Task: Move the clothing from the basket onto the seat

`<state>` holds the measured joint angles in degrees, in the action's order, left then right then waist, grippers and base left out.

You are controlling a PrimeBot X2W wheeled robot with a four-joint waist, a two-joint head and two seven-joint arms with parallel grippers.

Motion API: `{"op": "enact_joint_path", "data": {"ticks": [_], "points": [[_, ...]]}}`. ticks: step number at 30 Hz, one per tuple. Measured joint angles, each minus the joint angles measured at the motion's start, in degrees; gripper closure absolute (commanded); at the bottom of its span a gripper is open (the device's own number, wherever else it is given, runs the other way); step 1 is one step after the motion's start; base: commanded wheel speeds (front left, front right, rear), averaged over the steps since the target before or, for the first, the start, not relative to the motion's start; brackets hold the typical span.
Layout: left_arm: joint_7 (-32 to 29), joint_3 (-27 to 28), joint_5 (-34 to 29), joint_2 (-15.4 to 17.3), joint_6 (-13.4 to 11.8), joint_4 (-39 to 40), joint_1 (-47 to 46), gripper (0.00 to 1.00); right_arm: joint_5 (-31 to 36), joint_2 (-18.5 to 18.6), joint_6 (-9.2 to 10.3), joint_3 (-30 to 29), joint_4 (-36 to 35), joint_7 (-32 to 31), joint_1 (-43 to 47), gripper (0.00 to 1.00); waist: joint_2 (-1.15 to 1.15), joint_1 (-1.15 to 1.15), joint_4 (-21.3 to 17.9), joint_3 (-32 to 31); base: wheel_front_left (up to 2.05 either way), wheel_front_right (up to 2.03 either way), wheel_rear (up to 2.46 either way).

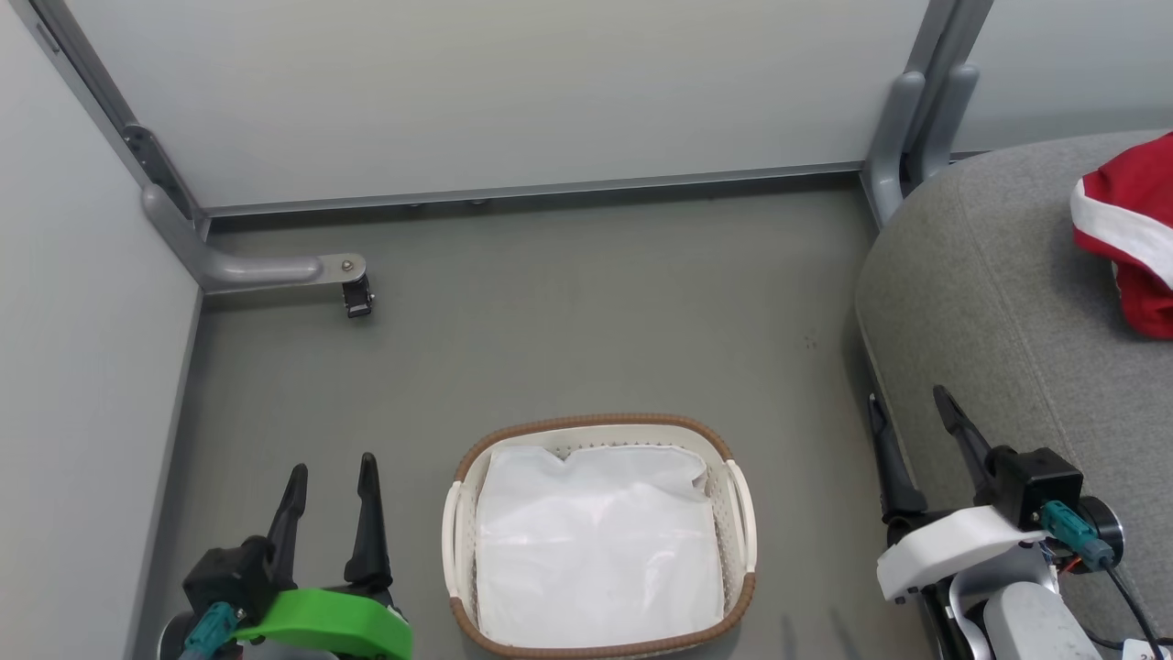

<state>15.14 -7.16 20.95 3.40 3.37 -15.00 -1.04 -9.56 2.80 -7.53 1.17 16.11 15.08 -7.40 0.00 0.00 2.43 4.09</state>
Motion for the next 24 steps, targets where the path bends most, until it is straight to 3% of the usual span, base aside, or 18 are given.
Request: {"op": "enact_joint_path", "data": {"ticks": [4, 5, 10, 24], "points": [[0.0, 0.1, 0.0, -0.2, 0.2, -0.3, 0.0, 0.00, 0.0, 0.0, 0.00, 0.0, 0.2, 0.0, 0.0, 0.00, 0.00, 0.00, 0.0, 0.0, 0.00, 0.00, 0.00], [0.0, 0.2, 0.0, -0.2, 0.2, -0.4, 0.0, 1.00, 0.0, 0.0, 0.00, 0.0, 0.3, 0.0, 0.0, 1.00, 0.00, 0.00, 0.0, 0.1, 0.00, 0.00, 0.00], [-0.4, -0.1, 0.7, -0.4, 0.2, -2.3, 0.1, 1.00, -0.7, -0.4, 0.00, 0.0, 2.3, -0.5, 0.9, 1.00, 0.00, 0.00, 0.0, 0.0, 0.00, 0.00, 0.00], [-4.2, 2.2, 13.6, -0.4, 0.7, -2.0, 0.1, 1.00, -15.7, -0.4, 0.00, -1.3, 1.8, -4.4, 1.0, 1.00, 0.00, 0.00, -0.3, -0.4, 0.00, 0.00, 0.00]]}}
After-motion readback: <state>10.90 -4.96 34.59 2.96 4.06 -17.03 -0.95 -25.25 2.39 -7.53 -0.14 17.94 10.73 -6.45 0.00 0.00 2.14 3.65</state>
